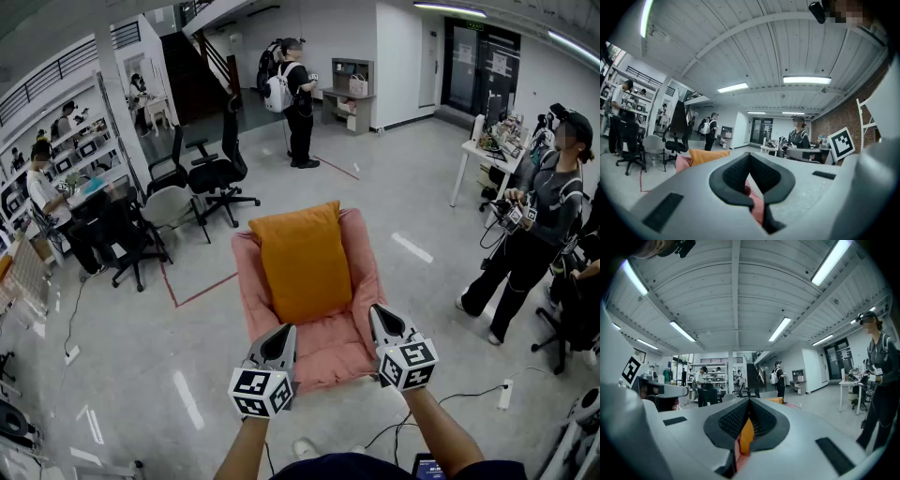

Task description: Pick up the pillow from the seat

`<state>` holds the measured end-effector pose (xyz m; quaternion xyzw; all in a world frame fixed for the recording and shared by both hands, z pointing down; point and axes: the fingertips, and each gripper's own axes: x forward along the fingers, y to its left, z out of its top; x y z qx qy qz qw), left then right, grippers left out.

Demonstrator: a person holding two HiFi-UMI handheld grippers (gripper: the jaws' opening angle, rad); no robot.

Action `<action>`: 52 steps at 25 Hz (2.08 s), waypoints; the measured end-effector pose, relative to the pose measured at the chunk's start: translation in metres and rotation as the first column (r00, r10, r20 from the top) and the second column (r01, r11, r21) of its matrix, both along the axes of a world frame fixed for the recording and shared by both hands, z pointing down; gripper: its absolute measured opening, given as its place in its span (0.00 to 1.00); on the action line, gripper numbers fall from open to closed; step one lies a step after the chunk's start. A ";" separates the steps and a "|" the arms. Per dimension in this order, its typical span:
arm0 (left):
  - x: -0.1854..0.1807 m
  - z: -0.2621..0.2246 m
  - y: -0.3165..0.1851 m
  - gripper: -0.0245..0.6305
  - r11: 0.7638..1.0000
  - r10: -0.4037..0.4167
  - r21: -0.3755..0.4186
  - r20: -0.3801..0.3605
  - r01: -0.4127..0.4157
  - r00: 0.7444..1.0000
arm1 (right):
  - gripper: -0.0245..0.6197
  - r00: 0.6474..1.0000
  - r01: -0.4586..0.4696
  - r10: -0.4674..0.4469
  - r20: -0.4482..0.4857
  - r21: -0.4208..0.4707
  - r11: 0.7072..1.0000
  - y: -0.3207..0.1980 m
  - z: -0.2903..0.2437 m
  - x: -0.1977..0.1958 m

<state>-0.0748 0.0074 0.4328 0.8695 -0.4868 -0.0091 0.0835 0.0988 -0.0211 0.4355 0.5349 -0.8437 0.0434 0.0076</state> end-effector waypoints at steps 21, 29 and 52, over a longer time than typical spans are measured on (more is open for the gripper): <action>0.023 0.010 0.013 0.04 1.000 0.001 -0.026 -0.010 -0.001 1.000 | 0.07 1.000 0.015 -0.015 -0.018 0.006 1.000 0.014 0.007 0.013; 0.048 0.010 0.025 0.04 0.999 -0.028 -0.038 0.003 0.028 1.000 | 0.07 0.999 0.049 -0.049 -0.001 -0.011 0.999 0.018 0.011 0.036; 0.093 0.011 0.044 0.04 0.997 -0.069 -0.046 -0.020 0.068 0.997 | 0.07 0.990 0.137 -0.138 -0.026 -0.049 0.989 0.043 0.027 0.078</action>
